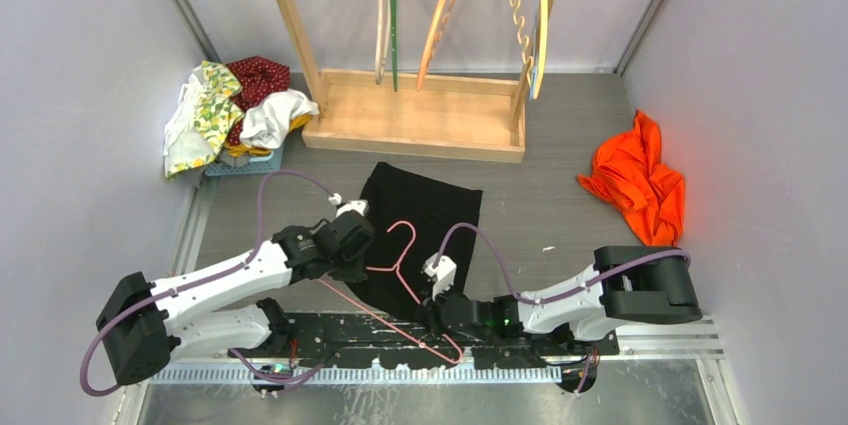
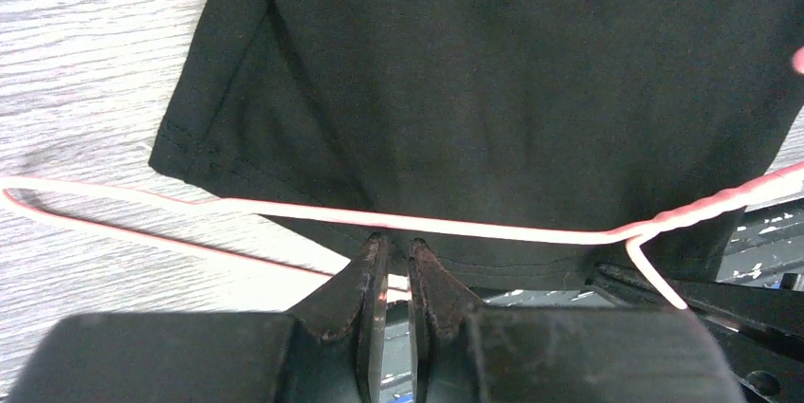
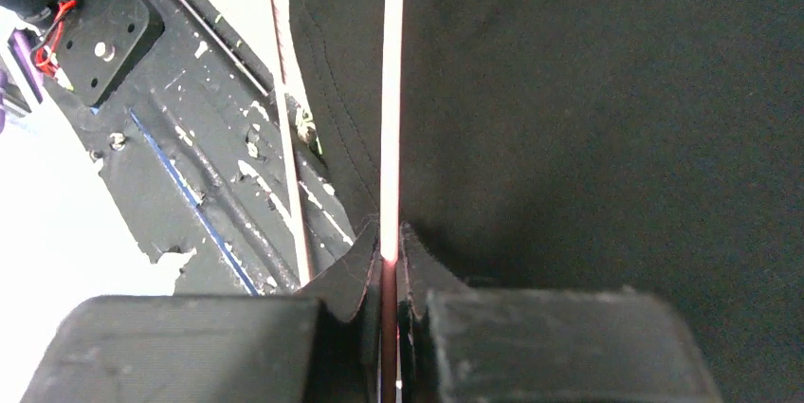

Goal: Place the skirt on the hanger
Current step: Hang the skirt on the hanger.

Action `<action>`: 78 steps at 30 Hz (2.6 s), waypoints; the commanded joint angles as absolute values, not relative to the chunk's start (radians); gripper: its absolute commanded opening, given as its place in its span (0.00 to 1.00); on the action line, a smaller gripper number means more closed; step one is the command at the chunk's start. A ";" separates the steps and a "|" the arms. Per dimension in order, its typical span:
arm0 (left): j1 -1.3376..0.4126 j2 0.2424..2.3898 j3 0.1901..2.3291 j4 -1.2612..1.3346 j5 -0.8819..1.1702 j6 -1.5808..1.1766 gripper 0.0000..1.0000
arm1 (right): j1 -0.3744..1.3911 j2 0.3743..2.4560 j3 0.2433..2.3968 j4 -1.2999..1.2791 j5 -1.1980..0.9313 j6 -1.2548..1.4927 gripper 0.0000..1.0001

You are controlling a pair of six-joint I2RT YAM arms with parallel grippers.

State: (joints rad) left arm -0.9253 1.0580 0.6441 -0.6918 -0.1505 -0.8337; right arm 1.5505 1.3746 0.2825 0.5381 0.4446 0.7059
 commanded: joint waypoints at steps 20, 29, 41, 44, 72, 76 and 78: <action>-0.970 1.222 0.557 -0.470 -0.233 -0.858 0.37 | 1.557 1.366 0.327 0.502 0.467 0.673 0.01; -0.973 1.351 0.580 -0.450 -0.253 -0.857 0.08 | 1.558 1.364 0.347 0.472 0.446 0.658 0.01; -0.974 1.173 0.672 -0.617 -0.285 -0.836 0.00 | 1.557 1.321 0.370 0.333 0.542 0.625 0.01; -0.972 1.128 0.710 -0.663 -0.296 -0.822 0.00 | 1.557 1.308 0.384 0.288 0.576 0.623 0.01; -0.905 0.917 0.726 -0.845 -0.291 -0.789 0.00 | 1.358 1.315 0.462 0.226 0.564 0.494 0.01; -0.887 0.905 0.712 -0.864 -0.290 -0.785 0.00 | 1.319 1.360 0.492 0.241 0.530 0.464 0.01; -0.884 0.900 0.697 -0.859 -0.294 -0.788 0.00 | 1.308 1.373 0.499 0.248 0.510 0.453 0.01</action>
State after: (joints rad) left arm -0.8959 0.9226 0.7185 -0.8310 -0.2699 -0.7994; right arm 1.3312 1.3525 0.4545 0.2047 0.5476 0.4980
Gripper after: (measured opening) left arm 0.012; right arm 0.108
